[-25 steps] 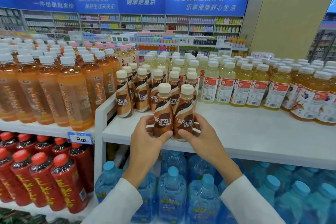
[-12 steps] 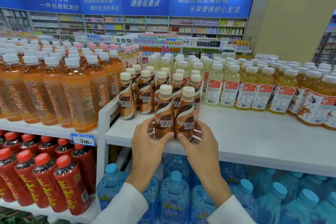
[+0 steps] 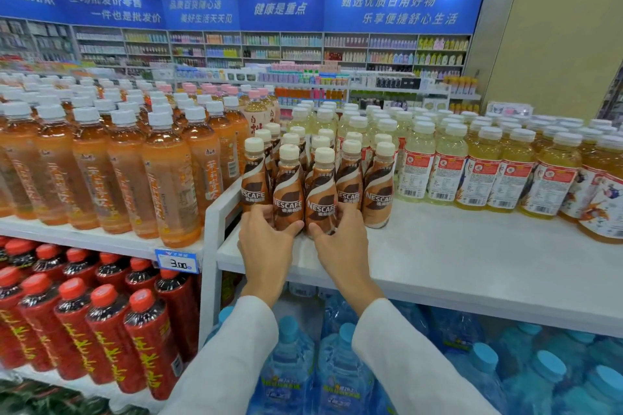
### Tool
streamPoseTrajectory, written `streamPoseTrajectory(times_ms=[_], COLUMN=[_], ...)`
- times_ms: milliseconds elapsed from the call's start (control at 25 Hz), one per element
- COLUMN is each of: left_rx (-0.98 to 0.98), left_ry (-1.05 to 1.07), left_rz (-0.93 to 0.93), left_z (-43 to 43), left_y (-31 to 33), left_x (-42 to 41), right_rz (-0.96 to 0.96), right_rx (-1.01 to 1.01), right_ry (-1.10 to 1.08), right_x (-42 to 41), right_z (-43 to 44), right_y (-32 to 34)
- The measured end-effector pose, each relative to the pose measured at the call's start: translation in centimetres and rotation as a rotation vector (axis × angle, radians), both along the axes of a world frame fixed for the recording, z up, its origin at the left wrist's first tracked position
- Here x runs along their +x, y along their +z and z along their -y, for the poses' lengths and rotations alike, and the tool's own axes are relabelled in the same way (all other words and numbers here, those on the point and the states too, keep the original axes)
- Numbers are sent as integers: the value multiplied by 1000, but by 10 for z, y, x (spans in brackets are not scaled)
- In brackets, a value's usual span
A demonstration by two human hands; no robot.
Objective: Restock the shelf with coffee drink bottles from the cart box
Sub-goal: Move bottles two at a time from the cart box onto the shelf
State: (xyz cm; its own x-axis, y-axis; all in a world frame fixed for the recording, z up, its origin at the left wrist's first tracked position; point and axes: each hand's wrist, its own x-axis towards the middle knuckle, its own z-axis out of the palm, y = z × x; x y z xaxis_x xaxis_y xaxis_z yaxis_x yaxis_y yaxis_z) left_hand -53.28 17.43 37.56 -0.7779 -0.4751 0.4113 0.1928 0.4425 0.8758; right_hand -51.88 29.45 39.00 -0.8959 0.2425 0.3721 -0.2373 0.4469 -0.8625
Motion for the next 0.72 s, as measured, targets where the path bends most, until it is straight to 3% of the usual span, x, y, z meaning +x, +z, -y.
streamPoseTrajectory(times_ms=[720], left_rx=[24], left_ry=[16], left_rz=[-5], left_z=[-2], left_y=[-4], left_x=[-16], right_rz=[14], right_rx=[34], right_ry=[-10], right_x=[-13], right_z=[6], right_y=[2])
